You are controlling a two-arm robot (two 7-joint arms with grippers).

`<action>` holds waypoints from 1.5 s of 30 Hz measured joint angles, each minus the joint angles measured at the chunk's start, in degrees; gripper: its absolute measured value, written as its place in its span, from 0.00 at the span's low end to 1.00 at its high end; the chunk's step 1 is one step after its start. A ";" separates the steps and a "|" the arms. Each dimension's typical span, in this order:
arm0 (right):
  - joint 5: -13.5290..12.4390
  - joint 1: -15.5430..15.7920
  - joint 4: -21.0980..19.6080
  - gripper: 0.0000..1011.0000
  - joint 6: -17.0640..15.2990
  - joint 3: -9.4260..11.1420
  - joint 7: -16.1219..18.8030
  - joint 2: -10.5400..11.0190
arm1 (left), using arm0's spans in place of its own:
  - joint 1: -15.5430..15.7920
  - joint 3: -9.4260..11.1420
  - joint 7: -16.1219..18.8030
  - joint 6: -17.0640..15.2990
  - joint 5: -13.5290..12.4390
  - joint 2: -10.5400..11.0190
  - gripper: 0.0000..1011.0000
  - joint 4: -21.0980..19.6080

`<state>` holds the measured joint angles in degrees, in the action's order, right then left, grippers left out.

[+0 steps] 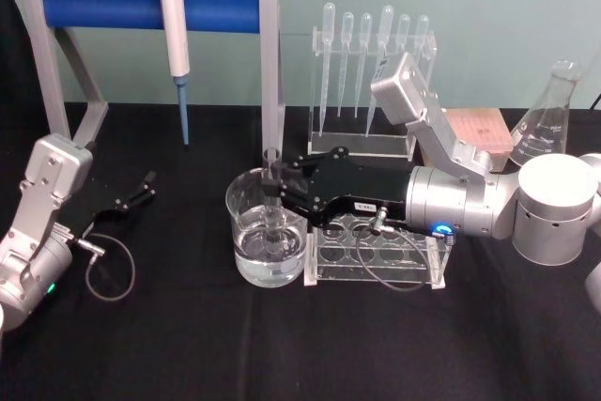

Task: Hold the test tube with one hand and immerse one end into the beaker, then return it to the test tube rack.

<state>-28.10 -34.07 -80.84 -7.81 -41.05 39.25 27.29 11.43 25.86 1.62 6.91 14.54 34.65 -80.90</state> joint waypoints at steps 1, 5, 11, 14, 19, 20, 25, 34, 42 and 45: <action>0.00 0.00 0.00 0.22 0.00 0.00 0.00 0.00 | 0.00 0.00 0.00 0.00 0.00 0.00 0.99 0.00; 0.00 0.00 0.00 0.22 0.00 0.00 0.00 0.00 | 0.00 0.00 0.00 0.00 0.00 0.00 0.99 0.00; 0.00 0.00 0.00 0.22 0.00 0.00 0.00 0.00 | 0.00 0.00 0.00 0.00 0.00 0.00 0.99 0.00; 0.00 0.00 0.00 0.22 0.00 0.00 0.00 0.00 | 0.00 0.00 0.00 0.00 0.00 0.00 0.99 0.00; 0.00 0.00 0.00 0.22 0.00 0.00 0.00 0.00 | 0.00 0.00 0.00 0.00 0.00 0.00 0.99 0.00; 0.00 0.00 0.00 0.22 0.00 0.00 0.00 0.00 | 0.00 0.00 0.00 0.00 0.00 0.00 0.99 0.00; 0.00 0.00 0.00 0.22 0.00 0.00 0.00 0.00 | 0.00 0.00 0.00 0.00 0.00 0.00 0.99 0.00; 0.00 0.00 0.00 0.22 0.00 0.00 0.00 0.00 | 0.00 0.00 0.00 0.00 0.01 0.00 0.99 0.00; 0.00 0.00 0.00 0.22 0.00 0.00 0.00 0.00 | 0.00 0.00 0.00 0.00 0.00 0.00 0.99 0.00; 0.00 0.00 0.00 0.22 0.00 0.00 0.00 0.00 | 0.00 0.00 0.00 0.00 0.00 0.00 0.99 0.00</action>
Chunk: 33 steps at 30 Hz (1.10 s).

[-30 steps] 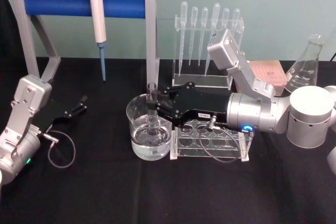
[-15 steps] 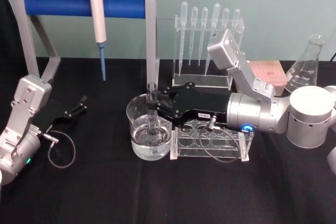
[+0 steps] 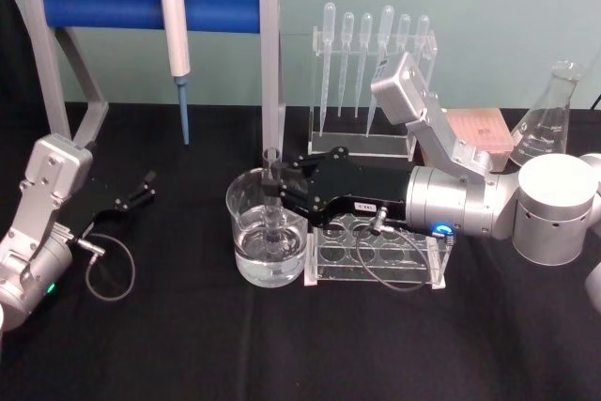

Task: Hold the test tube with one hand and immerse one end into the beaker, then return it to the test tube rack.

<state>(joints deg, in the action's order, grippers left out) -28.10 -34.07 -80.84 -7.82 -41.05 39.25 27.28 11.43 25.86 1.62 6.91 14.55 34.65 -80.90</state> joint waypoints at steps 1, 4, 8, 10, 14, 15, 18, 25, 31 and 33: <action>0.00 0.00 0.00 0.22 0.00 0.00 0.00 0.00 | 0.00 0.00 0.00 0.00 0.00 0.00 0.99 0.00; 0.00 0.00 0.00 0.22 0.00 0.00 0.00 0.00 | 0.00 0.00 0.00 0.00 0.00 0.00 0.99 0.00; 0.00 0.00 0.00 0.22 0.00 0.00 0.00 0.00 | 0.00 0.00 0.00 0.00 0.00 0.00 0.99 0.00; 0.00 0.00 0.00 0.22 0.00 0.00 0.00 0.00 | 0.00 0.00 0.00 0.00 0.00 0.00 0.99 0.00; 0.00 0.00 0.00 0.22 0.00 0.00 0.00 0.00 | 0.00 0.00 0.00 0.00 0.00 0.00 0.99 0.00; 0.00 0.00 0.00 0.22 0.00 0.00 0.00 0.00 | 0.00 0.00 0.00 0.00 0.00 0.00 0.99 0.00; 0.00 0.00 0.00 0.22 0.00 0.00 0.00 0.00 | 0.00 0.00 0.00 0.00 0.00 0.00 0.99 0.00; 0.00 0.00 0.00 0.22 0.00 0.00 0.00 0.00 | 0.00 0.00 0.00 0.00 0.00 0.00 0.99 0.00; 0.00 0.00 0.00 0.22 0.00 0.00 0.00 0.00 | 0.00 0.00 0.00 0.00 0.00 0.00 0.99 0.00; 0.00 0.00 0.00 0.22 0.00 0.00 0.00 0.00 | 0.00 0.00 0.00 0.00 0.00 0.00 0.99 0.00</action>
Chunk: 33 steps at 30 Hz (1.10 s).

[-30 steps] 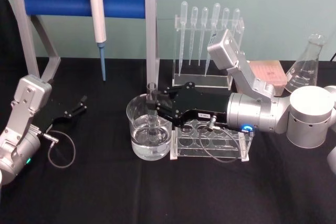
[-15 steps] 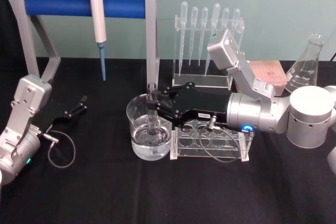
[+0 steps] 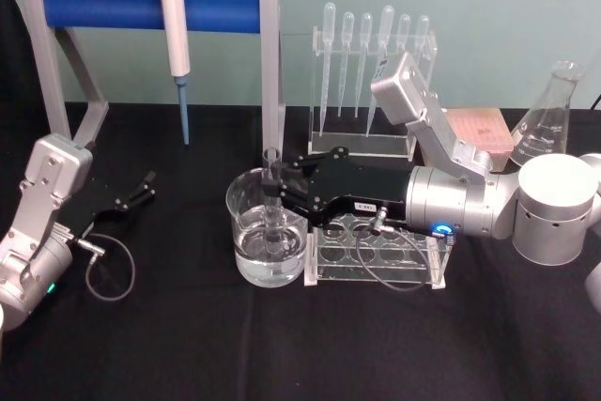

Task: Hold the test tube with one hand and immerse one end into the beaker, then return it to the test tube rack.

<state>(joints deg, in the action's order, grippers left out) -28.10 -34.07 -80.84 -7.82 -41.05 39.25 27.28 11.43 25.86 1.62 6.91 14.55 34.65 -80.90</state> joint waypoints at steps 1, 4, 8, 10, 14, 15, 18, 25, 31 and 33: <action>0.00 0.00 0.00 0.22 0.00 0.00 0.00 0.00 | 0.00 0.00 0.00 0.00 0.00 0.00 0.99 0.00; 0.00 0.00 0.00 0.22 0.00 0.00 0.00 0.00 | 0.00 0.00 0.00 0.00 0.00 0.00 0.99 0.00; 0.00 0.00 0.00 0.22 0.00 -0.01 0.00 0.00 | 0.00 0.00 0.00 0.00 0.00 0.00 0.99 0.00; 0.00 0.00 0.00 0.22 0.00 0.00 0.00 0.00 | 0.00 0.00 0.00 0.00 0.00 0.00 0.99 0.00; 0.00 0.00 0.00 0.22 0.00 0.00 0.00 0.00 | 0.00 0.00 -0.01 0.00 0.00 0.00 0.99 0.00; 0.00 0.00 0.00 0.22 0.00 0.00 0.00 0.00 | 0.00 0.00 0.00 0.00 0.00 0.00 0.99 0.00; 0.00 0.00 0.00 0.22 0.00 0.00 0.00 0.00 | 0.00 0.00 0.00 0.00 0.00 0.00 0.99 0.00; 0.00 0.00 -0.01 0.22 0.00 0.00 0.00 0.00 | 0.00 0.00 0.00 0.00 0.00 0.00 0.99 0.00; 0.00 0.00 0.00 0.22 0.00 0.00 0.00 0.00 | 0.00 0.00 0.00 0.00 0.00 0.00 0.99 0.00; 0.00 0.00 0.00 0.22 0.00 0.00 0.00 0.00 | 0.00 0.00 0.00 0.00 0.00 0.00 0.99 0.00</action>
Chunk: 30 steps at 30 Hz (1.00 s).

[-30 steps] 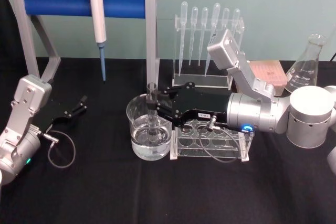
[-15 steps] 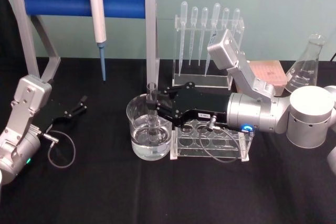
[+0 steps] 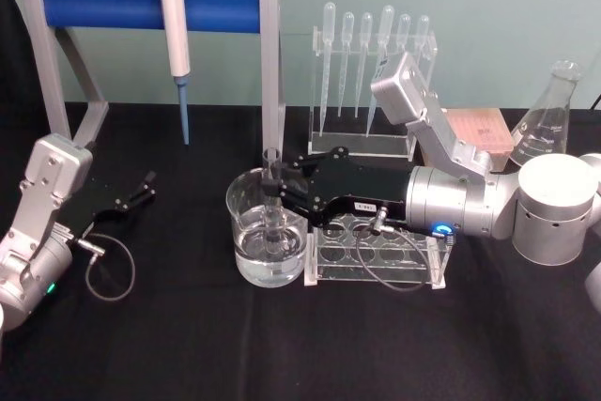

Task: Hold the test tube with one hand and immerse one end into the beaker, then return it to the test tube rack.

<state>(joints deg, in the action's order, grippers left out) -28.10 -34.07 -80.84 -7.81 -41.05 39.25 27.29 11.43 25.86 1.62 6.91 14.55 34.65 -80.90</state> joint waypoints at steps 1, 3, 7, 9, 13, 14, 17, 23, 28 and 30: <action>0.00 0.00 0.00 0.22 0.00 0.00 0.00 0.00 | 0.00 0.00 0.00 0.00 0.00 0.00 0.99 0.00; 0.00 0.00 0.00 0.22 0.00 0.00 0.00 0.00 | 0.00 0.00 0.00 0.00 0.00 0.00 0.99 0.00; 0.00 0.00 0.00 0.22 0.00 0.00 0.00 0.00 | 0.00 0.00 0.00 0.00 0.00 0.00 0.99 0.00; 0.00 0.00 0.00 0.22 0.00 0.00 0.00 0.00 | 0.00 0.00 0.00 0.00 0.00 0.00 0.99 0.00; 0.00 0.00 0.00 0.22 0.00 0.00 0.00 0.00 | 0.00 0.00 0.00 0.00 0.00 0.00 0.99 0.00; 0.00 0.00 0.00 0.22 0.00 0.00 0.00 0.00 | 0.00 0.00 0.00 0.00 0.00 0.00 0.99 0.00; 0.00 0.00 0.00 0.22 0.00 0.00 0.00 0.00 | 0.00 0.00 0.00 0.00 0.00 0.00 0.99 0.00; 0.00 0.00 0.00 0.22 0.00 0.00 0.00 0.00 | 0.00 0.00 0.00 0.00 0.00 0.00 0.99 0.00; 0.00 0.00 0.00 0.22 0.00 0.00 0.00 0.00 | 0.00 0.00 0.00 0.00 0.00 0.00 0.99 0.00; 0.00 0.00 0.00 0.22 0.00 0.00 0.00 0.00 | 0.00 0.00 0.00 0.00 0.00 0.00 0.99 0.00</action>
<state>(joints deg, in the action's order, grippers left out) -28.10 -34.07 -80.84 -7.82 -41.05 39.25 27.28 11.43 25.86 1.62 6.91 14.55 34.64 -80.90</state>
